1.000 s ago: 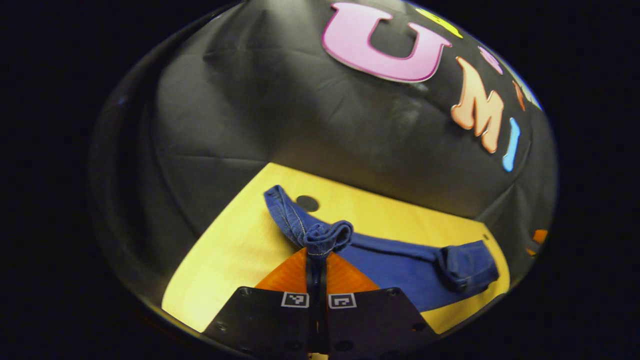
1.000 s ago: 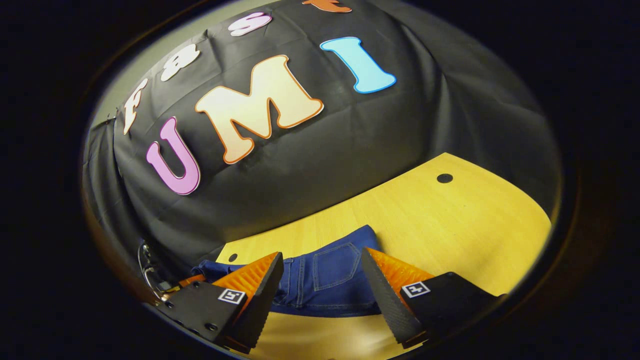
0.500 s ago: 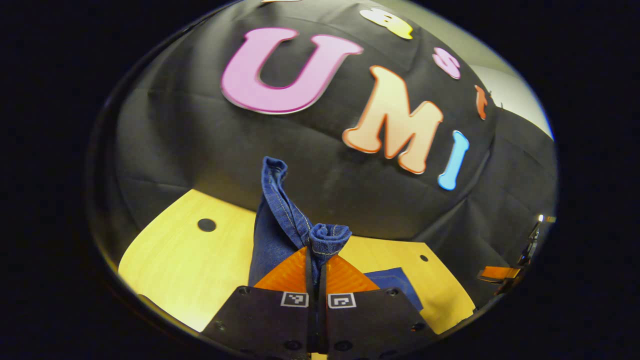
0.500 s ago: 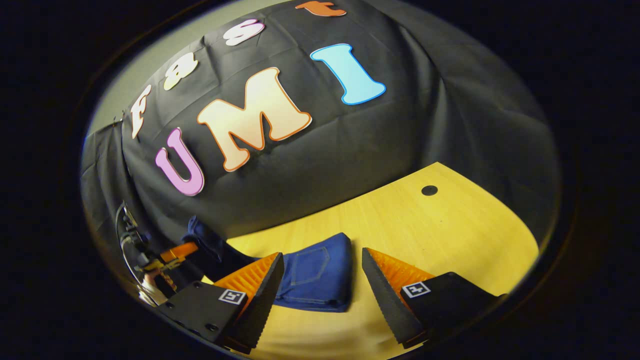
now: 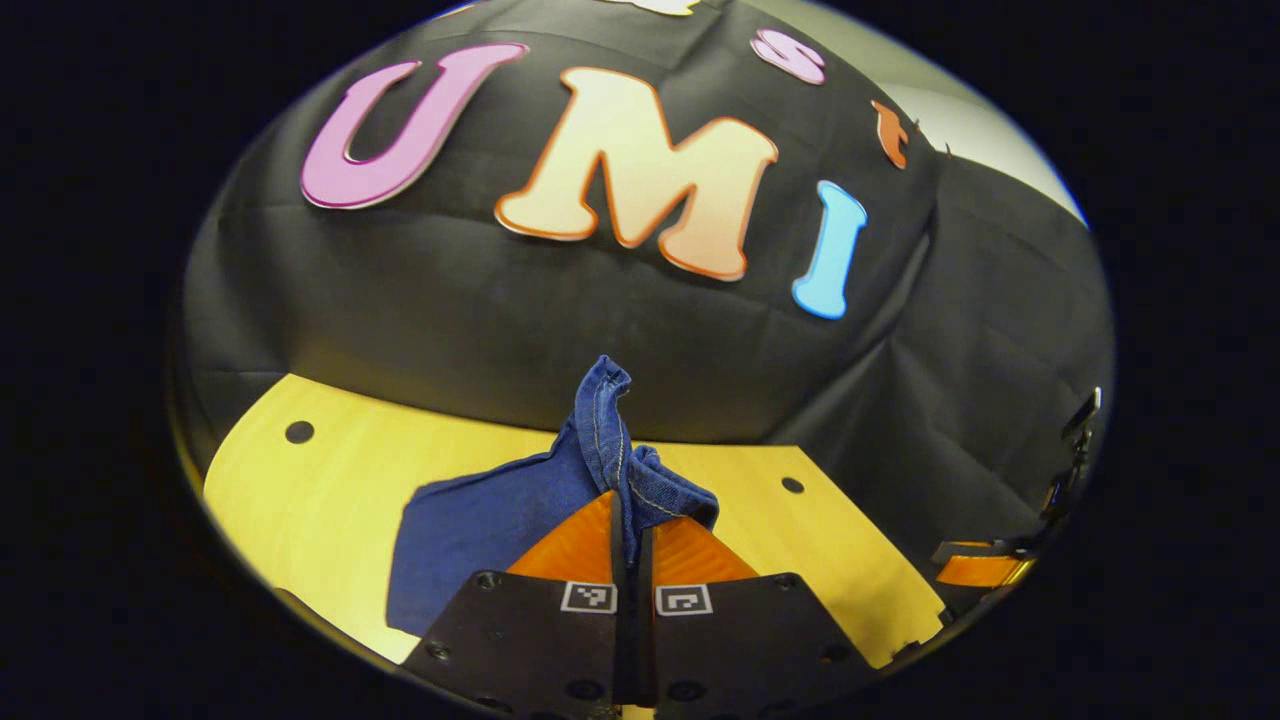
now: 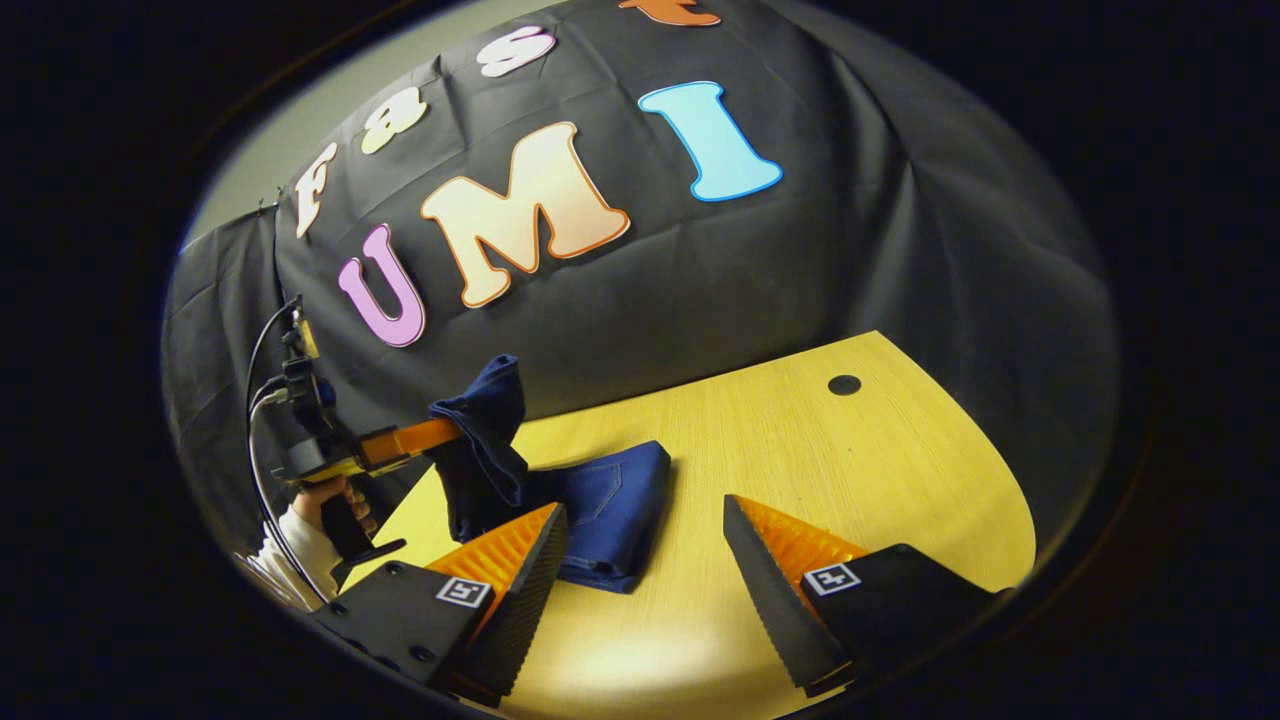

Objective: Grasp the waist and the cuffs of the jeans and fold them to make the two legs overlap; first hold the waist and fold one-third of the jeans toward the cuffs, then hold the cuffs and fold the remaining one-third in the same direction to finish folding.

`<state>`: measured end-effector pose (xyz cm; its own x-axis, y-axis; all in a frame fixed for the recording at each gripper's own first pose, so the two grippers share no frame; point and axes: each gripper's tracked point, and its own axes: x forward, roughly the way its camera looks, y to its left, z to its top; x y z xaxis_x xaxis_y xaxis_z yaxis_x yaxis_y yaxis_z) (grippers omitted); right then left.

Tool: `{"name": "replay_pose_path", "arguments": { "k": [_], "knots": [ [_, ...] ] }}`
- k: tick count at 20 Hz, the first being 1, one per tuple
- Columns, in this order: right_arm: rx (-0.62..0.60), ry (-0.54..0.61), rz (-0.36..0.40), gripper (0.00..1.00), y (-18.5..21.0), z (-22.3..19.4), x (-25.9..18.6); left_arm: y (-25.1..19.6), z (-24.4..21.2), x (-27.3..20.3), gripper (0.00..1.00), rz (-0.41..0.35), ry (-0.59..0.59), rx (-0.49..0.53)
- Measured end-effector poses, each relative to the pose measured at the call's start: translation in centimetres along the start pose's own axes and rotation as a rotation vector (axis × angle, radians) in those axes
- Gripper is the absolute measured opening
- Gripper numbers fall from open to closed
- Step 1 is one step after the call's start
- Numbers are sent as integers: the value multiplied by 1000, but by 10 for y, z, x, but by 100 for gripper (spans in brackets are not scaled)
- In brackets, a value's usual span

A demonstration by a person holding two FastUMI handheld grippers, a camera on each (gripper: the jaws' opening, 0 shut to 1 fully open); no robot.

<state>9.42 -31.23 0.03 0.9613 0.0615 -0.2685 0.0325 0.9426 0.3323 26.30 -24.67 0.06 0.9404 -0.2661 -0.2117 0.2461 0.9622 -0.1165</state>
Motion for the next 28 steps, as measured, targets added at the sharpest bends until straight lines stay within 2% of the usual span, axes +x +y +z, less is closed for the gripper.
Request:
{"name": "replay_pose_path", "arguments": {
  "k": [3, 8, 9, 10, 11, 12, 14, 16, 17, 19, 23, 28],
  "knots": [
    [-1, 3, 0, 97, -11, -1, -7, -26, -54, 24, 0, 16, 88, 83],
    [-2, 3, 10, 97, -21, -4, -13, -28, -146, 47, 0, 67, 235, 235],
    [-11, 6, 4, 92, -23, -6, -14, -26, -153, 50, 1, 75, 235, 243],
    [-17, 12, -2, 97, -25, -9, -17, -28, -155, 50, 2, 71, 230, 230],
    [-21, 22, -7, 97, -25, -12, -18, -34, -148, 44, 6, 58, 217, 208],
    [-25, 29, -13, 97, -25, -16, -20, -40, -142, 41, 4, 47, 202, 186],
    [-33, 34, -24, 97, -18, -19, -23, -40, -117, 16, 52, 61, 145, 161],
    [-39, 22, -28, 97, -5, -20, -23, -29, -85, -14, 99, 107, 68, 135],
    [-42, 13, -32, 97, 3, -20, -22, -22, -71, -33, 95, 128, 31, 110],
    [-27, -4, -39, 97, 21, -20, -20, 0, -50, -71, 93, 183, -27, 74],
    [2, -49, -20, 97, 66, -18, -18, 57, -33, -140, 95, 291, -38, 114],
    [-44, -65, -18, 97, 102, -29, -20, 97, -51, -185, 95, 313, -30, 77]
  ]
}}
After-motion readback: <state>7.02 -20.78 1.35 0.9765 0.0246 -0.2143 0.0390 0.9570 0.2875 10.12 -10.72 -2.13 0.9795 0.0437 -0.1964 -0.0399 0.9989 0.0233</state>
